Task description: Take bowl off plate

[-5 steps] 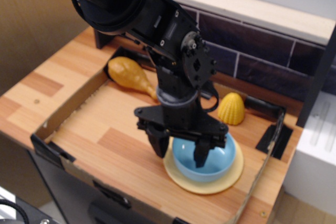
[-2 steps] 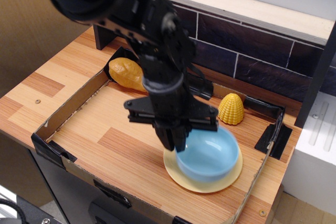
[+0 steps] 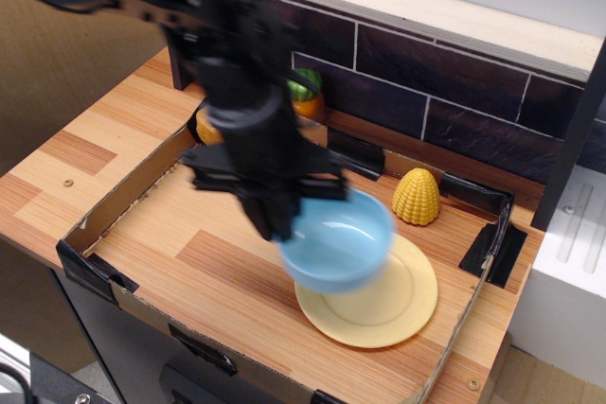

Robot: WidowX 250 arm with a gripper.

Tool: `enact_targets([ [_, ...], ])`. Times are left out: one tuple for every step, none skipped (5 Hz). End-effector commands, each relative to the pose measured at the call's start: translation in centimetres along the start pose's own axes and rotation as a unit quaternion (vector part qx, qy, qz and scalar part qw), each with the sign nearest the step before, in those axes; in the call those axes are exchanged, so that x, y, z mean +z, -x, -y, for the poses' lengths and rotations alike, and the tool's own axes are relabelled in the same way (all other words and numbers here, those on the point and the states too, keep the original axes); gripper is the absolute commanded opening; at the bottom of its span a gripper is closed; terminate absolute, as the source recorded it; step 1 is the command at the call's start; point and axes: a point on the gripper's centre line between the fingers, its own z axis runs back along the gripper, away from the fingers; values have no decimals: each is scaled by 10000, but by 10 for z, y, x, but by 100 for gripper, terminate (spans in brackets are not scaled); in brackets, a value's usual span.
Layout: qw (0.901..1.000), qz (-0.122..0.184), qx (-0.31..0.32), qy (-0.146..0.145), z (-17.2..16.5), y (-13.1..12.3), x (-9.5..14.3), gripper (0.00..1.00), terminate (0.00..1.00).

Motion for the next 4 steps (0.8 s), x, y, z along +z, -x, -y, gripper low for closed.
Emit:
enact_targets([
  [9994,160,-123,-280,-53,-7,-6,0,0],
  [9988,104,-152,-462,-64,-5,-13,0,0],
  [9981,107,-151,-588,-64,-8,-22,0,0],
  [9971,63,-279,-702,-59,-12,-21,100,0],
])
